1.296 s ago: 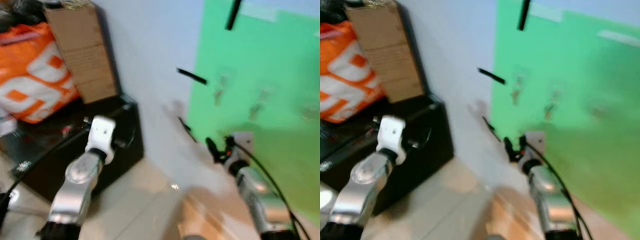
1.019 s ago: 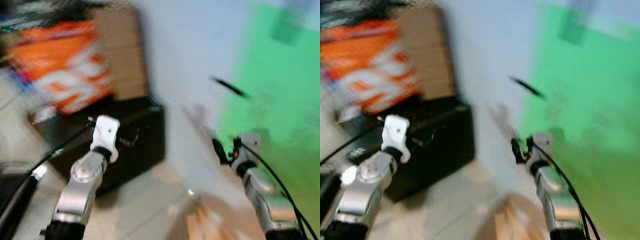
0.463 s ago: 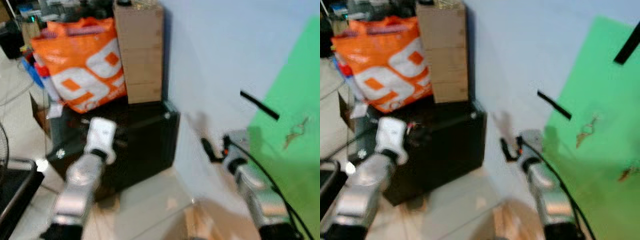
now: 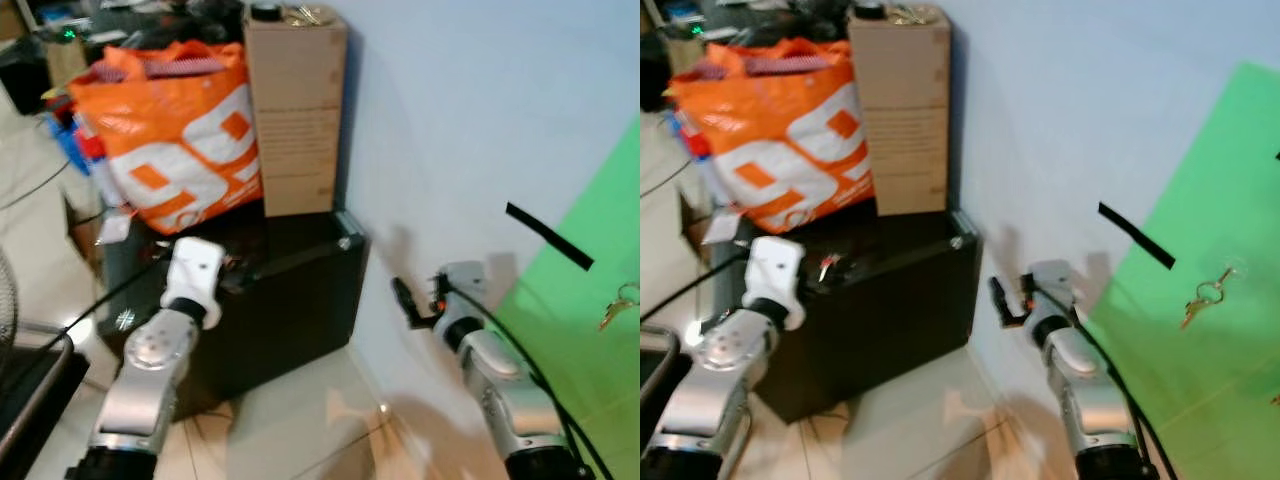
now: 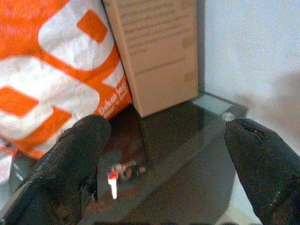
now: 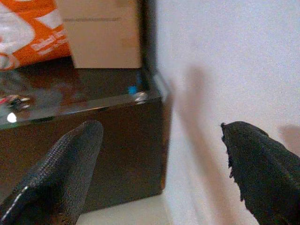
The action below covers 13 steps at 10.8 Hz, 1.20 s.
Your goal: Hang keys on a hook
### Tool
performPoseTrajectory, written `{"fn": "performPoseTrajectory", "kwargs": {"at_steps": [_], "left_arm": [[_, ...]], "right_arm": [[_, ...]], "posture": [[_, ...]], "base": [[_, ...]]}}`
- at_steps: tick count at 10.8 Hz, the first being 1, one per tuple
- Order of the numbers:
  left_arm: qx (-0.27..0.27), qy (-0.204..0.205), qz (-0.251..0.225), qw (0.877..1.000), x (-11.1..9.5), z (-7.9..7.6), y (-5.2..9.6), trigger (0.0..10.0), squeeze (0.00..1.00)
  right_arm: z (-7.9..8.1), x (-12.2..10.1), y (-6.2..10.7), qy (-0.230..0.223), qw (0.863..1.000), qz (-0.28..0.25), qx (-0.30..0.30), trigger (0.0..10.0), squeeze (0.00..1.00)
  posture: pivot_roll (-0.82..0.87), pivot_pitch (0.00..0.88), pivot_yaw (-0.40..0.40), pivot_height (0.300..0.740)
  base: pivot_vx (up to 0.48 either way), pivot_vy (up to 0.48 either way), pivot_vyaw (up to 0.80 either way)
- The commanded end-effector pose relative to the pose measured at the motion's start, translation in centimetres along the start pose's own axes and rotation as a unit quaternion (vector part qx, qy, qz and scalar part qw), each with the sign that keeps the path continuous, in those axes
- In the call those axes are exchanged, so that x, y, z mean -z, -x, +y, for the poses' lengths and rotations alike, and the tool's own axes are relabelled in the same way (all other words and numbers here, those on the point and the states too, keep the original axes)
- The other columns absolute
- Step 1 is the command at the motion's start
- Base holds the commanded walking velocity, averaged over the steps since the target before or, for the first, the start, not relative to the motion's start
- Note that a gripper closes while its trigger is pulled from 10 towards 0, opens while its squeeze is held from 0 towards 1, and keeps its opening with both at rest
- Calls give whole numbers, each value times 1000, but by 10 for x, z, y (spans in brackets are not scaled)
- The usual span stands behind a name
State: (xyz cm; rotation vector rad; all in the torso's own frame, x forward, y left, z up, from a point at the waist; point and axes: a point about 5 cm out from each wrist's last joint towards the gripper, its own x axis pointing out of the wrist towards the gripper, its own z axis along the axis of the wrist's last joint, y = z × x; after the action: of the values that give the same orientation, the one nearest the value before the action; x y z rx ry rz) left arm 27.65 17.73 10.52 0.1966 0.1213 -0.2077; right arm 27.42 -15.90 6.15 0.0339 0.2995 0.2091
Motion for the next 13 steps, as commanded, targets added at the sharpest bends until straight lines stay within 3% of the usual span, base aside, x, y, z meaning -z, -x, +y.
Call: {"fn": "performPoseTrajectory", "kwargs": {"at_steps": [1,3,13], "left_arm": [[10,-2,-10,1000,-5,-6,-3,10000,0],[9,1,-14,1000,-6,-7,-4,10000,0],[18,-5,-14,1000,-8,-4,-5,10000,0]], "right_arm": [[-12,-5,2,11,1000,-9,16,10000,1000],[-11,-4,1,13,1000,-9,7,10000,1000],[-2,-1,-4,32,999,-3,-30,10000,1000]], "posture": [[-53,0,5,740],[-46,0,4,740],[-42,0,13,740]], "base": [[341,0,0],[347,0,0],[338,0,800]]}}
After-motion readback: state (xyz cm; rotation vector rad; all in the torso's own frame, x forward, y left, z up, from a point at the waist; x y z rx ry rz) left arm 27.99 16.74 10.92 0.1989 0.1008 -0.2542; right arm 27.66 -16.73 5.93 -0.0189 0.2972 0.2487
